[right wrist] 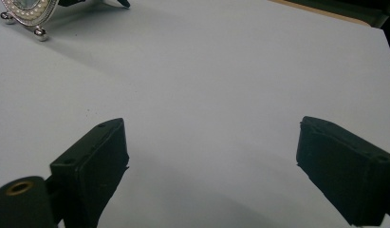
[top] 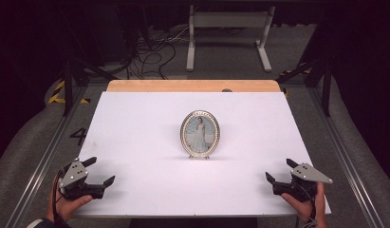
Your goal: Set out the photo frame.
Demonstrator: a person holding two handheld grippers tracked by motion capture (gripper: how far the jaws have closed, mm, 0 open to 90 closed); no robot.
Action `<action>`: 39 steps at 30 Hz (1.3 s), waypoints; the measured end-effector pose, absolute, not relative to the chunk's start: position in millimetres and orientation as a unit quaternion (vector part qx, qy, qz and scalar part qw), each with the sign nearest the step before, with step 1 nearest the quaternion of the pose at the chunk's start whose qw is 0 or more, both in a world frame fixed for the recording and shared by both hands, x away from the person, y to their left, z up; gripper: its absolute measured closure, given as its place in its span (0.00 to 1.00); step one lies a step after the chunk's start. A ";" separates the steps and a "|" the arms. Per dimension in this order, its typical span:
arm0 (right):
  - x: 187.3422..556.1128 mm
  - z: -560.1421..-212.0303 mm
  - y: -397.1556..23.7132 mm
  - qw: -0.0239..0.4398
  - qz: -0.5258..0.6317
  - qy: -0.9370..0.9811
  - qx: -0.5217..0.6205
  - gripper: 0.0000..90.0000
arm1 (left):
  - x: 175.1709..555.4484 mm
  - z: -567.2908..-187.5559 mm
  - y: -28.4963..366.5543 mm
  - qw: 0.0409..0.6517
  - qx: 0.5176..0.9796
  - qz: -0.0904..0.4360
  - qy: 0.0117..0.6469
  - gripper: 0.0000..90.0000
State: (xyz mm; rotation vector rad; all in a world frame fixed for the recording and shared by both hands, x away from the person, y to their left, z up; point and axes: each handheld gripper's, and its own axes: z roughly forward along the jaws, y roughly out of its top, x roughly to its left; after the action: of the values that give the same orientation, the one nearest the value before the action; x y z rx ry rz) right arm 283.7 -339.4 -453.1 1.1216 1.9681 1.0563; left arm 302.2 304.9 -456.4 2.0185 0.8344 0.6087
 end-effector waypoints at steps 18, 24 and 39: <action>281.0 -447.1 -341.7 0.339 0.409 0.733 0.425 0.12 | 300.5 -457.1 304.3 0.426 0.807 0.241 0.330 0.08; 281.3 -447.2 -342.4 0.350 0.401 0.730 0.429 0.12 | 301.1 -458.5 302.4 0.422 0.811 0.238 0.328 0.08; 282.8 -449.8 -342.0 0.348 0.396 0.733 0.430 0.12 | 304.8 -460.4 298.8 0.418 0.815 0.233 0.327 0.08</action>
State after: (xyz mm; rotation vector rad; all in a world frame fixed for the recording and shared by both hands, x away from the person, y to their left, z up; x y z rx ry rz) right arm 282.8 -342.0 -449.8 1.1141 1.9018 1.0263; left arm 304.8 298.8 -460.4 2.0439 0.8194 0.5837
